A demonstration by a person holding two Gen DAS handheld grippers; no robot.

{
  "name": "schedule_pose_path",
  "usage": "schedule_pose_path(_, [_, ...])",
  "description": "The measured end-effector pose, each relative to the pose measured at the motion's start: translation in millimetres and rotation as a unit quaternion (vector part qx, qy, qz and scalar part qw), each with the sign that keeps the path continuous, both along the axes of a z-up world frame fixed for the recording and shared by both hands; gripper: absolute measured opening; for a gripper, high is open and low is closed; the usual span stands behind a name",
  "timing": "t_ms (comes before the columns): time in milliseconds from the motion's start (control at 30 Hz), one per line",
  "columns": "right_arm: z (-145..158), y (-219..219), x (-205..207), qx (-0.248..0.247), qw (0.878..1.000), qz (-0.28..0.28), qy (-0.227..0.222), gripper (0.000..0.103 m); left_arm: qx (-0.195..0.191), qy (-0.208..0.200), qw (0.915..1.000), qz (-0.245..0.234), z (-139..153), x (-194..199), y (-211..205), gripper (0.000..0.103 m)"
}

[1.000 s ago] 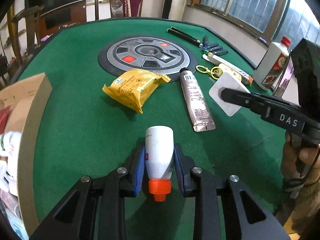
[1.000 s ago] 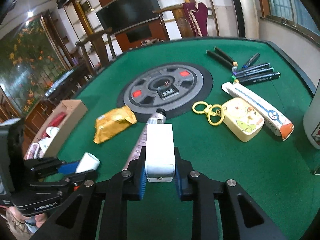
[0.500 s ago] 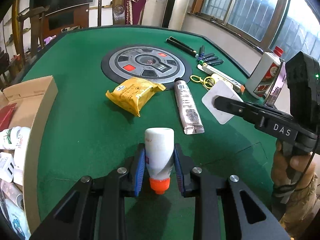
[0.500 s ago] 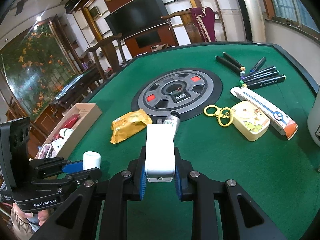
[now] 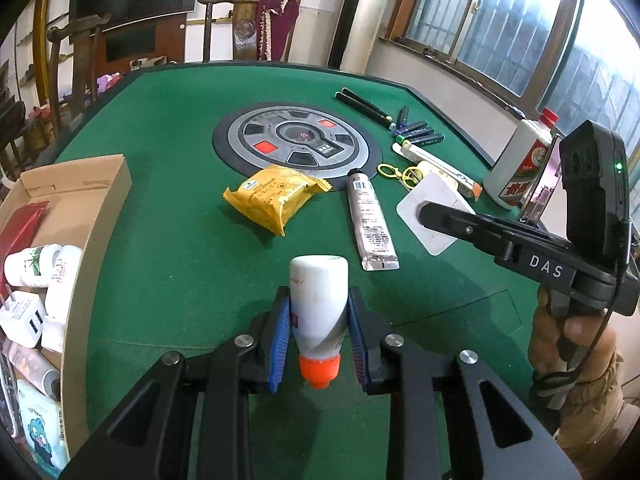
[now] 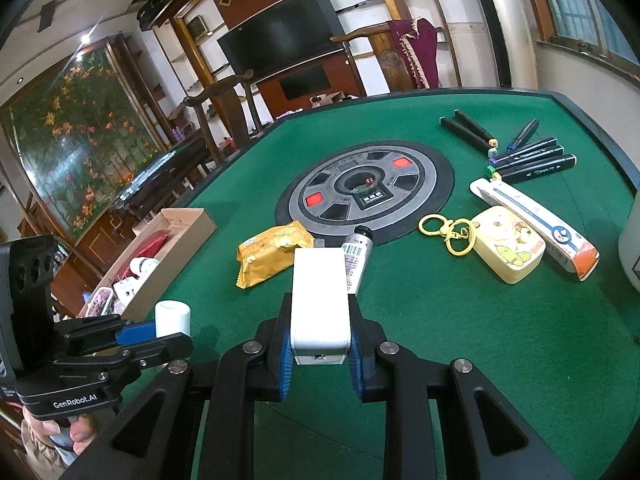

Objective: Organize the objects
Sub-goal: 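Carry the orange-capped bottle with the left tool and the white box with the right toward the tray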

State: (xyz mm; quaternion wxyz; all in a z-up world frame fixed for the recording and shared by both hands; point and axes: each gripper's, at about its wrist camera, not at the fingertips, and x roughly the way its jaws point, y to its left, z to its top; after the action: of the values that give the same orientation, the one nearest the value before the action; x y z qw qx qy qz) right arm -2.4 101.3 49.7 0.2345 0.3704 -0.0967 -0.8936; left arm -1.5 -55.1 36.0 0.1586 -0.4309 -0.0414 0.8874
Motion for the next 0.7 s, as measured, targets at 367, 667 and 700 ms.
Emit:
schedule_pose_path(367, [3,1,3,-0.005,1.000,0.005,0.006,0.024,-0.009,0.009,0.9999,0.003,7,6,3,0.027])
schedule_pose_path(667, [-1,-3,-1,-0.009,1.000,-0.002,0.000,0.024,-0.002,0.026,0.9995,0.019,20,19,-12,0.027])
schedule_pose_path(700, [-1,-4,-1,-0.012,1.000,-0.002,-0.003,0.024,-0.001,0.027,0.9994,0.023,21,21,-15,0.027])
